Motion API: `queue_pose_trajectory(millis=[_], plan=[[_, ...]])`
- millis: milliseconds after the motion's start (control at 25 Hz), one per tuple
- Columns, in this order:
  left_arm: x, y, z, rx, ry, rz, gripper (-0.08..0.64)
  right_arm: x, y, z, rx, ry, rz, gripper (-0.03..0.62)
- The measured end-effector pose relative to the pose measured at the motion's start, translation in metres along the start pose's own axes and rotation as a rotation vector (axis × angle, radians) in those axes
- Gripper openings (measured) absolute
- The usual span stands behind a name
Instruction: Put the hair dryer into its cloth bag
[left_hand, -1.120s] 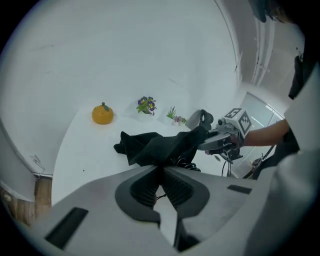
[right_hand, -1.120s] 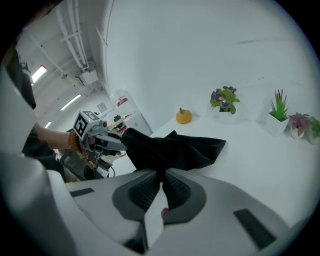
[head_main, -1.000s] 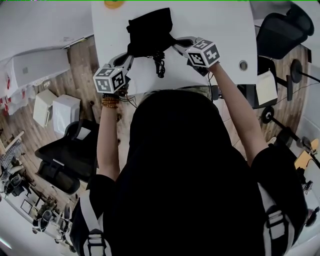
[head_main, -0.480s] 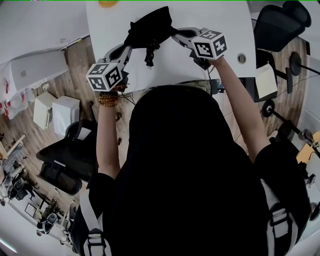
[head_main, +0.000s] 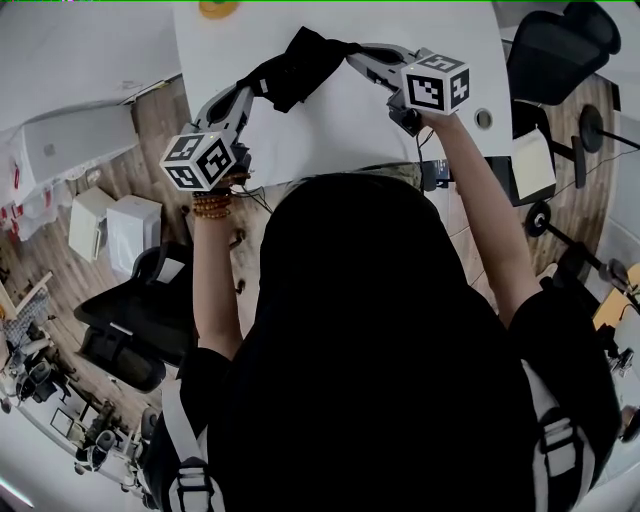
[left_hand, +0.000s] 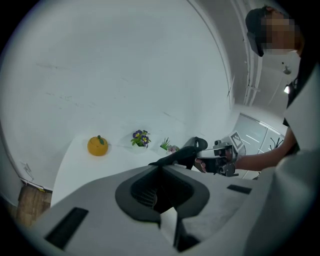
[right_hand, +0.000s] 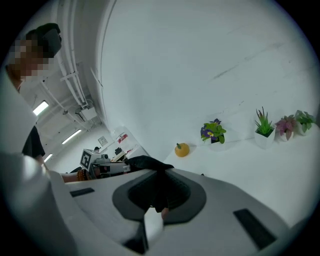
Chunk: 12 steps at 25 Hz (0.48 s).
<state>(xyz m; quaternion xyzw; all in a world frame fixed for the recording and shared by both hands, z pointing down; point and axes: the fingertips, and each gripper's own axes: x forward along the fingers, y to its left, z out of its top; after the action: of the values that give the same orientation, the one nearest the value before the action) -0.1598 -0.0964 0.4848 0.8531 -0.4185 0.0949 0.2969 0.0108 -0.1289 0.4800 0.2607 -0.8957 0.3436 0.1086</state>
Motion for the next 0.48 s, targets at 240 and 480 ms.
queue_pose_trajectory(millis=[240,480], plan=[[-0.012,-0.002,0.018,-0.032,-0.069,-0.003,0.034,-0.001,0.015,0.018,-0.01,-0.043,0.032,0.038],[-0.022,-0.004,0.05,0.051,-0.112,0.039,0.034,0.0,0.027,0.038,-0.038,-0.067,0.063,0.038]])
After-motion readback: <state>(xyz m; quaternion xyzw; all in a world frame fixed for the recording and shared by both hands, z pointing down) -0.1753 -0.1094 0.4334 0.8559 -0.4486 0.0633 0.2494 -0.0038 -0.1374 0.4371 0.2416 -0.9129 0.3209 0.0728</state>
